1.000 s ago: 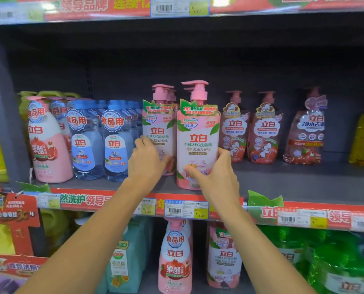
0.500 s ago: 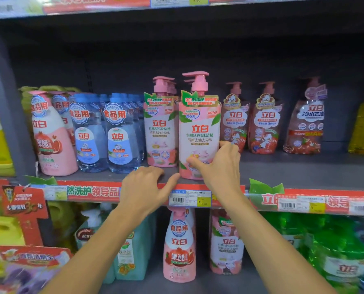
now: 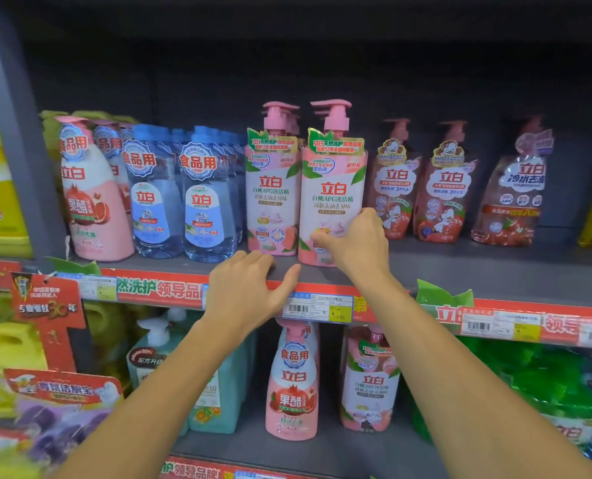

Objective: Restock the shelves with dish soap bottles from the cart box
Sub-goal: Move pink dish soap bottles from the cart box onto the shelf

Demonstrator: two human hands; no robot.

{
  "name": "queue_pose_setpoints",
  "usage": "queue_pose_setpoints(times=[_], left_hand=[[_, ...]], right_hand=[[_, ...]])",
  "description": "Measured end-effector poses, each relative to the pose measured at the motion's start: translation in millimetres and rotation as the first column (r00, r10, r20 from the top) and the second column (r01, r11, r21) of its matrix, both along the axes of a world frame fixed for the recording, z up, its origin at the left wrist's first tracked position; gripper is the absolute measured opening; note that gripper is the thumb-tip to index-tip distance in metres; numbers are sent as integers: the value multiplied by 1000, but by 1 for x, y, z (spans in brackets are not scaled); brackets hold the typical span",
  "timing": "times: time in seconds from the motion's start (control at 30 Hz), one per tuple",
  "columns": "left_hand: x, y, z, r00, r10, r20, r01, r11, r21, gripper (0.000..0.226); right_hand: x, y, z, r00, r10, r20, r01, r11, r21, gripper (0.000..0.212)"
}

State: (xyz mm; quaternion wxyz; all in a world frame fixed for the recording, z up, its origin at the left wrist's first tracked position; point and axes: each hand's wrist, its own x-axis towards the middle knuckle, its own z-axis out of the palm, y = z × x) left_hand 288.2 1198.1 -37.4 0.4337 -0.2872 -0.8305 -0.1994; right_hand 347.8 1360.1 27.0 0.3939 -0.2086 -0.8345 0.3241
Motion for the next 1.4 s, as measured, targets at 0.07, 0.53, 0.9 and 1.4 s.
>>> queue_pose_setpoints(times=[0.07, 0.53, 0.9, 1.4], left_hand=[[0, 0, 0, 1000, -2, 2, 2, 1000, -6, 62], [-1, -2, 1, 1000, -25, 10, 25, 1000, 3, 65], [4, -2, 4, 996, 32, 80, -27, 998, -58, 70], [12, -18, 5, 991, -34, 128, 87, 897, -434, 82]], right_hand=[[-3, 1, 2, 1000, 1, 11, -1, 1000, 2, 74], [-21, 10, 5, 998, 6, 63, -3, 999, -48, 78], [-24, 14, 5, 990, 25, 140, -17, 998, -56, 82], [61, -32, -39, 933, -131, 335, -92, 814, 574, 56]])
